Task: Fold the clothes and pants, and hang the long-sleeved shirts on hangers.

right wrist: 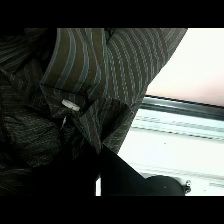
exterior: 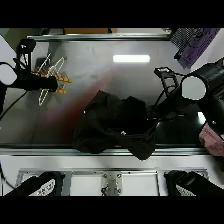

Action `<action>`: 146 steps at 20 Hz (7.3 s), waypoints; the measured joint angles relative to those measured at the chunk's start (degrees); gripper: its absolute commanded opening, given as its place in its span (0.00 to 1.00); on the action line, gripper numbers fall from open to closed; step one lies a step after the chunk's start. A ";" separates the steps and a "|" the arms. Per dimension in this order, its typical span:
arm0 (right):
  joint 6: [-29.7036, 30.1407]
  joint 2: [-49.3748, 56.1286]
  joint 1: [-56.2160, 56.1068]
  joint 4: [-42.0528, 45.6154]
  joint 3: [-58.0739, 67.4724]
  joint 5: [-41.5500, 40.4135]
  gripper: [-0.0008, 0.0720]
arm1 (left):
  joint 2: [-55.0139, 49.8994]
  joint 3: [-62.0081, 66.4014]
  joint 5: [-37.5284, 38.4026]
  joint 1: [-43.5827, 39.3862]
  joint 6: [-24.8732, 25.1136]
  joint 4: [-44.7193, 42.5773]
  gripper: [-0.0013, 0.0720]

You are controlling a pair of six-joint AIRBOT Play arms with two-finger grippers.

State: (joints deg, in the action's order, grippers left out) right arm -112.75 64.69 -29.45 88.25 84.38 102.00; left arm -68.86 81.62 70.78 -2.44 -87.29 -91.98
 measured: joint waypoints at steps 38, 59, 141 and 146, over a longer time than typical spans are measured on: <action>0.00 0.00 0.00 0.00 0.00 0.02 0.03 | -37.99 3.37 -27.30 16.13 21.11 -5.51 0.81; 0.00 0.00 0.00 -0.02 0.00 0.00 0.03 | -21.42 3.28 -18.73 14.60 17.27 -5.53 0.04; 4.59 1.36 6.86 7.54 14.80 -4.81 0.03 | 1.18 -23.37 23.56 7.80 87.12 52.02 0.03; 5.88 1.38 6.86 7.13 15.43 -5.86 0.03 | -4.37 -18.78 21.84 2.86 87.12 52.83 0.03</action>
State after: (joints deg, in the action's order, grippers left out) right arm -106.87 66.06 -22.59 95.37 99.81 96.14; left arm -73.23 62.85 92.62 0.43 -0.16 -39.16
